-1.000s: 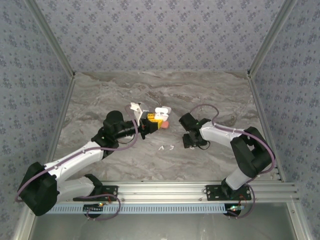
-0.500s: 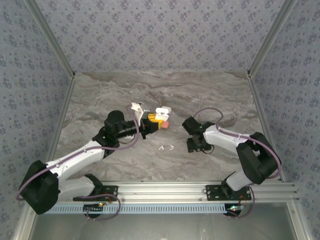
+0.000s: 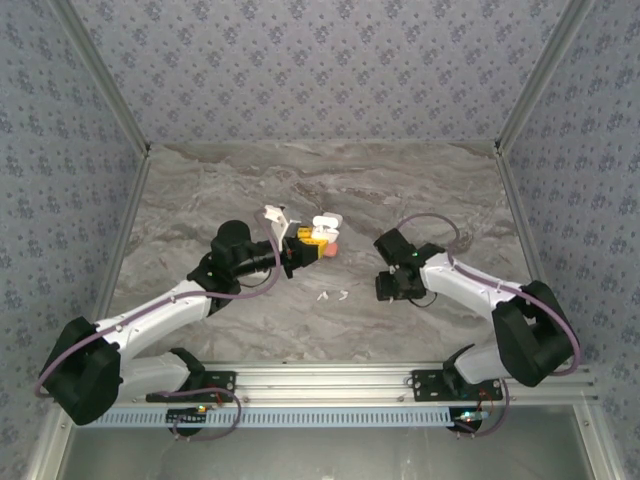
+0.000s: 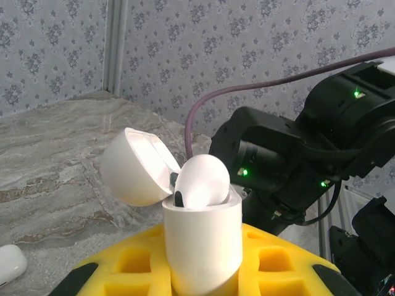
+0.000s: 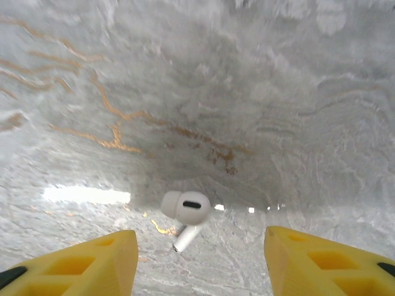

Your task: Insert wireless bluetooth earbuds into charging case

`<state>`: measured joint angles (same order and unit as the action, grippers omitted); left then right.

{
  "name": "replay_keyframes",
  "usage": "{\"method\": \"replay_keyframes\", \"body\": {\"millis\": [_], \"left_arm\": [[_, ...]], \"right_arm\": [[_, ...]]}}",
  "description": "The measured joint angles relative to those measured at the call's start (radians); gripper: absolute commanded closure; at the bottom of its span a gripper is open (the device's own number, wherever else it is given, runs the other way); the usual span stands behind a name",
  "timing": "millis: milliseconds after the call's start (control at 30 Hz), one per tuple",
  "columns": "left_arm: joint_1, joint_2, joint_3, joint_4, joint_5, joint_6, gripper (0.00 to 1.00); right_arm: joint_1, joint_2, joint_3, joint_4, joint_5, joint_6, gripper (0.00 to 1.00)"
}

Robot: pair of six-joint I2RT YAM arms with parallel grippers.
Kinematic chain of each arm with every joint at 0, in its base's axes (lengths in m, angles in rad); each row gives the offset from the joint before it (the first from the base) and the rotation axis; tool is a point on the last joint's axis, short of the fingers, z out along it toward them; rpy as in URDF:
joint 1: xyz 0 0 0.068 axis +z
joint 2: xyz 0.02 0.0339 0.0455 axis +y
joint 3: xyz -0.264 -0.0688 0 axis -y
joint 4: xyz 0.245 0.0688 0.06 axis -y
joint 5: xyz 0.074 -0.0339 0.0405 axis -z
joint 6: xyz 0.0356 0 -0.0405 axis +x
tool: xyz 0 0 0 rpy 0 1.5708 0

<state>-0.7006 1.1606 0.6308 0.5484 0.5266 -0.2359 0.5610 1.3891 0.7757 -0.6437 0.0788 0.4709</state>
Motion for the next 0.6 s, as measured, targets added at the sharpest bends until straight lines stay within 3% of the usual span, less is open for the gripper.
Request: {"method": "replay_keyframes", "body": {"millis": [267, 600], "left_arm": [[0.0, -0.001, 0.0, 0.002, 0.0, 0.0, 1.0], [0.0, -0.001, 0.0, 0.002, 0.0, 0.0, 1.0]], "right_arm": [[-0.065, 0.008, 0.002, 0.042, -0.051, -0.008, 0.59], [-0.077, 0.05, -0.013, 0.092, -0.106, -0.007, 0.59]]}}
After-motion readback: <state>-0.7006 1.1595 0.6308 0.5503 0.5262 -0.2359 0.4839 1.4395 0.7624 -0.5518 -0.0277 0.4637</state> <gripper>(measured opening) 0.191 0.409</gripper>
